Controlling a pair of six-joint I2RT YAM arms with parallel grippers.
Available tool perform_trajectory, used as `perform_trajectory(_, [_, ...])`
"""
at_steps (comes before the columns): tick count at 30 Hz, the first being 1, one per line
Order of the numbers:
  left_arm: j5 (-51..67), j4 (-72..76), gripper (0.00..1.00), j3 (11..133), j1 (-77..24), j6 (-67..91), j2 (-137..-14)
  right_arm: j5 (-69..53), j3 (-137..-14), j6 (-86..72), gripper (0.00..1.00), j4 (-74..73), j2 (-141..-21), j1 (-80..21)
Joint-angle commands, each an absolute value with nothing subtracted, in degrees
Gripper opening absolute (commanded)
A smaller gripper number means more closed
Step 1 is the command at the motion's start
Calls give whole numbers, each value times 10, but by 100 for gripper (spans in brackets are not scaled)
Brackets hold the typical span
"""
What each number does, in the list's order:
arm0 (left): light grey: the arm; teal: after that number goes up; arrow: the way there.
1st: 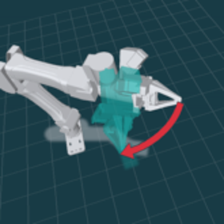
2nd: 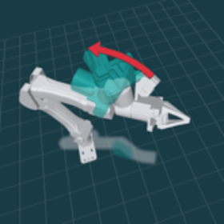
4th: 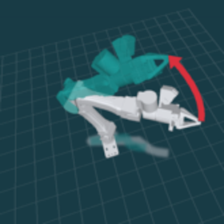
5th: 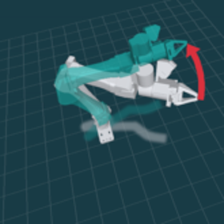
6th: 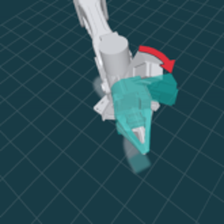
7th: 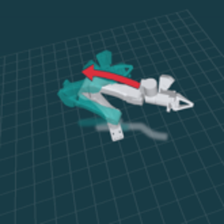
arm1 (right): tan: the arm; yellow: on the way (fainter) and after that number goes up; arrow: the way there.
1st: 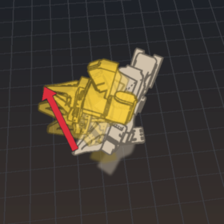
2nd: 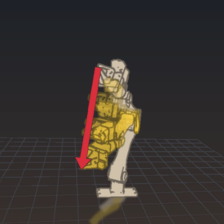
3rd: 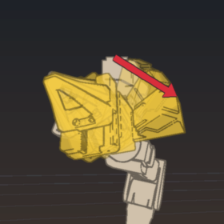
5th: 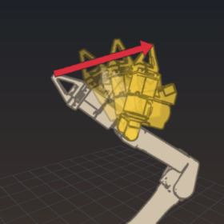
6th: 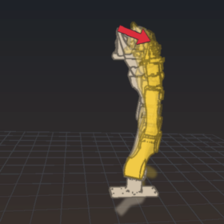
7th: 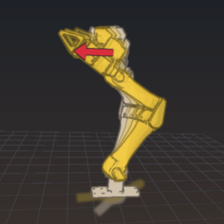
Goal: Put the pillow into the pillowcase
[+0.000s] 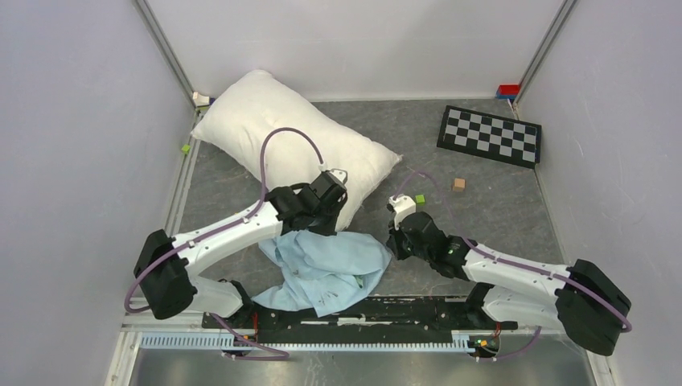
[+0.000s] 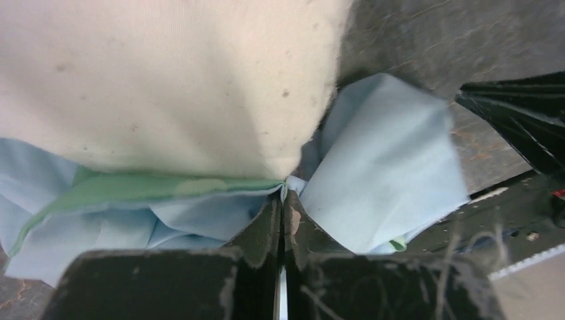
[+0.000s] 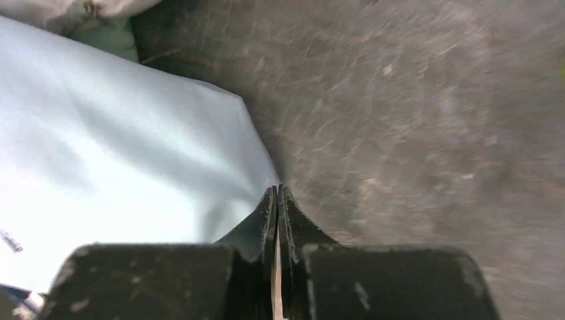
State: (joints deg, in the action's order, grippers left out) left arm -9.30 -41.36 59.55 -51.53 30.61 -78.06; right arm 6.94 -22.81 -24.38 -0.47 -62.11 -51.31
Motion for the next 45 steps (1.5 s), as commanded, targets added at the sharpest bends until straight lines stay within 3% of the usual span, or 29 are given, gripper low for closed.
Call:
perform_trajectory(1, [-89, -431, 2, 691, -524, 293, -732, 184, -324, -226, 0, -90, -579, -515])
perform_trajectory(11, [-84, -482, 2, 948, -528, 244, -734, 295, -583, -143, 3, -259, -553, -514])
perform_trajectory(12, [-98, -485, 3, 969, -528, 243, -742, 288, -591, -142, 12, -259, -551, -514])
perform_trajectory(15, [-153, -517, 2, 1023, -528, 243, -773, 252, -575, -150, 57, -255, -538, -514])
perform_trajectory(16, [-162, -523, 2, 1032, -528, 242, -782, 243, -560, -157, 65, -254, -530, -514])
perform_trajectory(20, [-208, -539, 2, 1083, -526, 221, -810, 201, -490, -171, 88, -232, -494, -514])
perform_trajectory(23, [-219, -554, 2, 1136, -526, 209, -836, 139, -437, -169, 98, -201, -464, -515])
perform_trajectory(30, [-212, -553, 2, 1152, -526, 204, -864, 83, -327, -187, 98, -118, -426, -516])
perform_trajectory(45, [-210, -542, 2, 1162, -523, 199, -866, 2, -183, -243, 97, 132, -534, -542])
